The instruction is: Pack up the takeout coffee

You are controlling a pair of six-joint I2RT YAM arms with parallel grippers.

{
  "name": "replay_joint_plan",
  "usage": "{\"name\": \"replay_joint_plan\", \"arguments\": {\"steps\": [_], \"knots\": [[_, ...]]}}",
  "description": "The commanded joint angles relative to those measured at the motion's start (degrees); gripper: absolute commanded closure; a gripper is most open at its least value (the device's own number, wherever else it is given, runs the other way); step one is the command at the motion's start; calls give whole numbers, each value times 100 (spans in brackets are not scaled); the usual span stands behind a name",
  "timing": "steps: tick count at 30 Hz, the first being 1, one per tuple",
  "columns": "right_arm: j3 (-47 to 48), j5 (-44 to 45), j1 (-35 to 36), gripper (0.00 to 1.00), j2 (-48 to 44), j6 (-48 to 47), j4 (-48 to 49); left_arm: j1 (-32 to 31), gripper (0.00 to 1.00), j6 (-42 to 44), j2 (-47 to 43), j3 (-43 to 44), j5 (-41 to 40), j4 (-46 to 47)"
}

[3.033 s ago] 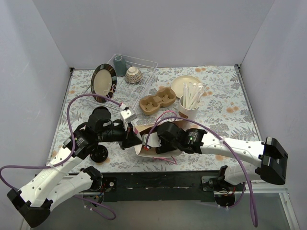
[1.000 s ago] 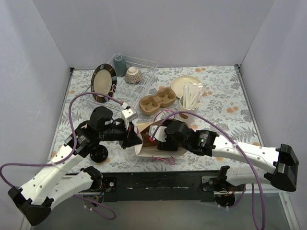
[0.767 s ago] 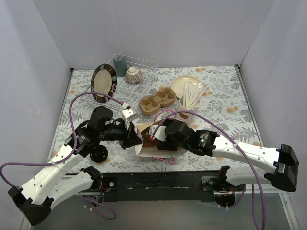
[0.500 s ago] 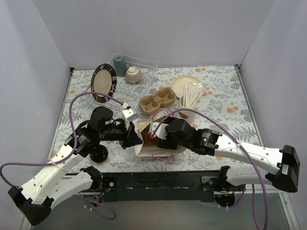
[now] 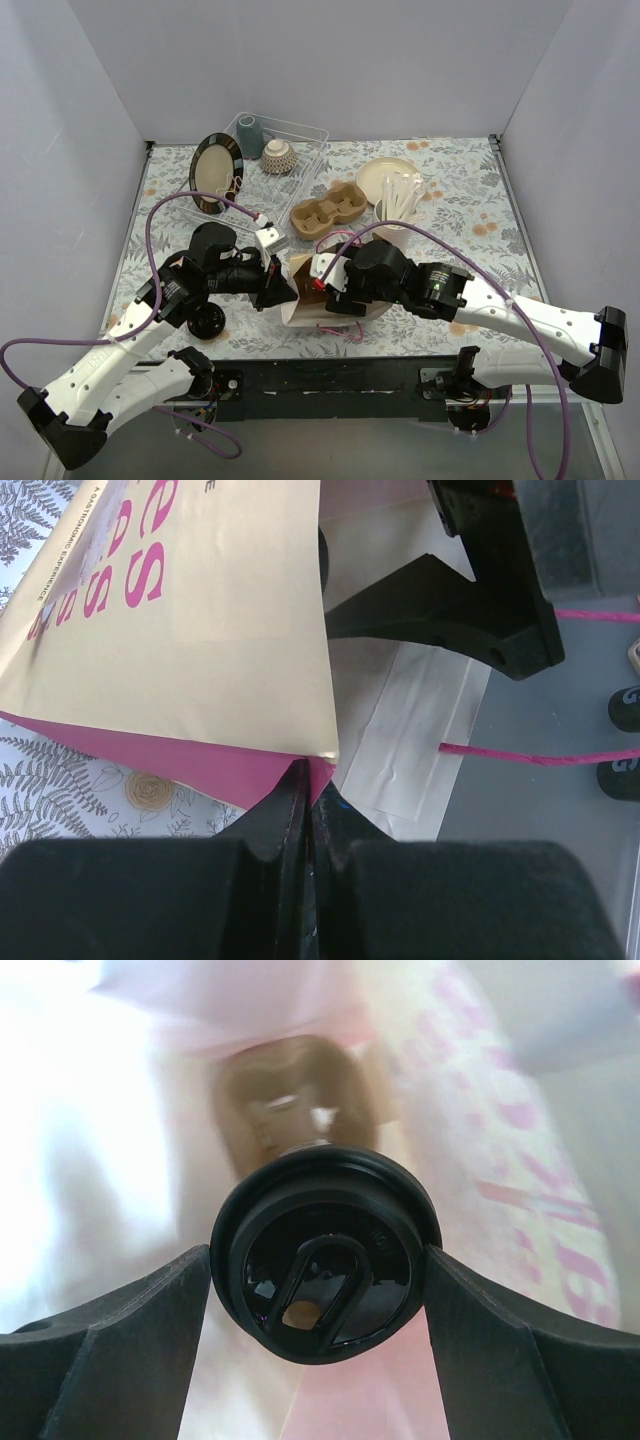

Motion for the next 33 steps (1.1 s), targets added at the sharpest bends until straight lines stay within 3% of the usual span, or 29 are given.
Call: {"name": "replay_joint_plan", "arguments": {"steps": [1, 9, 20, 33], "knots": [[368, -777, -36, 38, 12, 106, -535, -11, 100, 97, 44, 191, 50, -122], [385, -1244, -27, 39, 320, -140, -1010, -11, 100, 89, 114, 288, 76, -131], [-54, -304, -27, 39, 760, -641, 52, -11, 100, -52, 114, 306, 103, -131], [-274, 319, -10, 40, 980, -843, 589, -11, 100, -122, 105, 314, 102, -131]]}}
